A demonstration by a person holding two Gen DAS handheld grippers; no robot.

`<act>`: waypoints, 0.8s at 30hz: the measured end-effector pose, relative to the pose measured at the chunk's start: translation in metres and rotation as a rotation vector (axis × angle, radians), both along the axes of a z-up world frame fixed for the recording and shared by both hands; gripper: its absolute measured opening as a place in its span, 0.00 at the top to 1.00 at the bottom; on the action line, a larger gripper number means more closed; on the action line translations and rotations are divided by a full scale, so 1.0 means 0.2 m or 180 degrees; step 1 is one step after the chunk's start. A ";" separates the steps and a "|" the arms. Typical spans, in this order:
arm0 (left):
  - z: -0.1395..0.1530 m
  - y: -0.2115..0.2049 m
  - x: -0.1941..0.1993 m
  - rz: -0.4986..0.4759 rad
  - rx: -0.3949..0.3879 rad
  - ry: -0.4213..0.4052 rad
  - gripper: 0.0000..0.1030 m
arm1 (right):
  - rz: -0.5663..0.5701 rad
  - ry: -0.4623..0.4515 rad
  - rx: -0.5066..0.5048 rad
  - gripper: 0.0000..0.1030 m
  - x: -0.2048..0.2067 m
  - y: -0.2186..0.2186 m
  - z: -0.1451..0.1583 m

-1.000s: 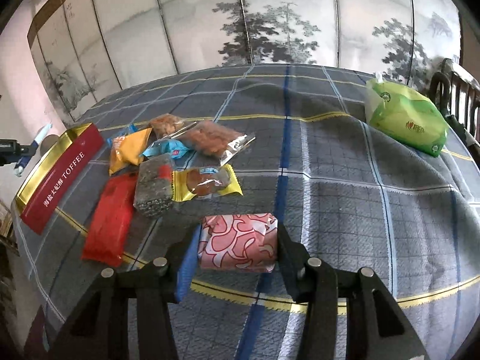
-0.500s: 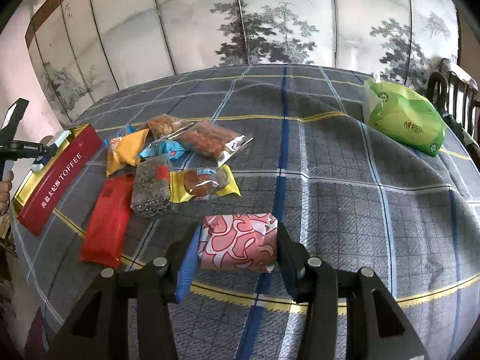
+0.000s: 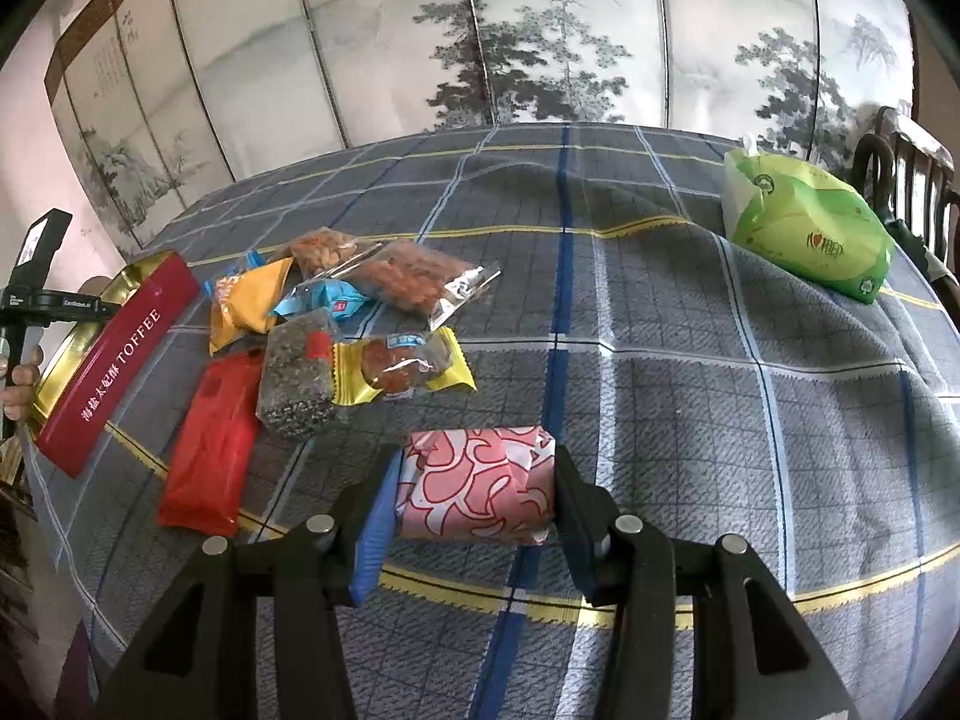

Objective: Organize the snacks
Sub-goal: 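Carry the crackers into the gold tin tray and open the left gripper, then carry the pink pack into the gold tin tray and open the right gripper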

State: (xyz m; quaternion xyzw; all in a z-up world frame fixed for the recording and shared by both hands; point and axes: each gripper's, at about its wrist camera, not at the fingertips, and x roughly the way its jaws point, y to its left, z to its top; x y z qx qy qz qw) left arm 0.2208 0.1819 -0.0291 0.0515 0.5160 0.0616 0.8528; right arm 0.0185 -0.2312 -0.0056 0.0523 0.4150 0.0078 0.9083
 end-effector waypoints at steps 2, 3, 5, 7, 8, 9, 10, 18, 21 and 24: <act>0.06 -0.01 -0.07 0.0068 0.0029 -0.0181 0.32 | -0.0004 -0.0005 0.0007 0.53 0.00 0.00 0.00; 0.08 -0.02 -0.10 0.0086 0.0060 -0.0256 0.27 | -0.0005 -0.0007 0.0009 0.53 0.00 -0.01 0.00; 0.15 -0.05 -0.19 0.0125 0.0116 -0.0466 0.24 | 0.0001 -0.0015 0.0007 0.53 -0.01 -0.01 0.00; 0.20 -0.08 -0.28 0.0170 0.0148 -0.0610 0.21 | 0.0008 -0.0024 -0.0003 0.53 -0.01 -0.01 0.00; 0.22 -0.09 -0.32 0.0184 0.0155 -0.0658 0.20 | 0.0011 -0.0034 -0.0009 0.53 -0.01 0.00 0.00; 0.24 -0.11 -0.37 0.0201 0.0148 -0.0702 0.20 | 0.0012 -0.0039 -0.0014 0.53 -0.01 0.00 0.01; 0.25 -0.12 -0.42 0.0215 0.0133 -0.0740 0.20 | 0.0019 -0.0040 -0.0026 0.53 -0.01 0.00 0.01; 0.31 -0.22 -0.70 0.0217 0.0250 -0.0851 0.19 | 0.0256 -0.0066 -0.0122 0.53 0.00 0.14 0.06; 0.31 -0.24 -0.76 0.0140 0.0146 -0.0801 0.19 | 0.0438 -0.0149 -0.0142 0.53 0.02 0.25 0.14; 0.32 -0.25 -0.80 0.0114 0.0103 -0.0779 0.19 | 0.0649 -0.0233 -0.0121 0.53 0.07 0.38 0.23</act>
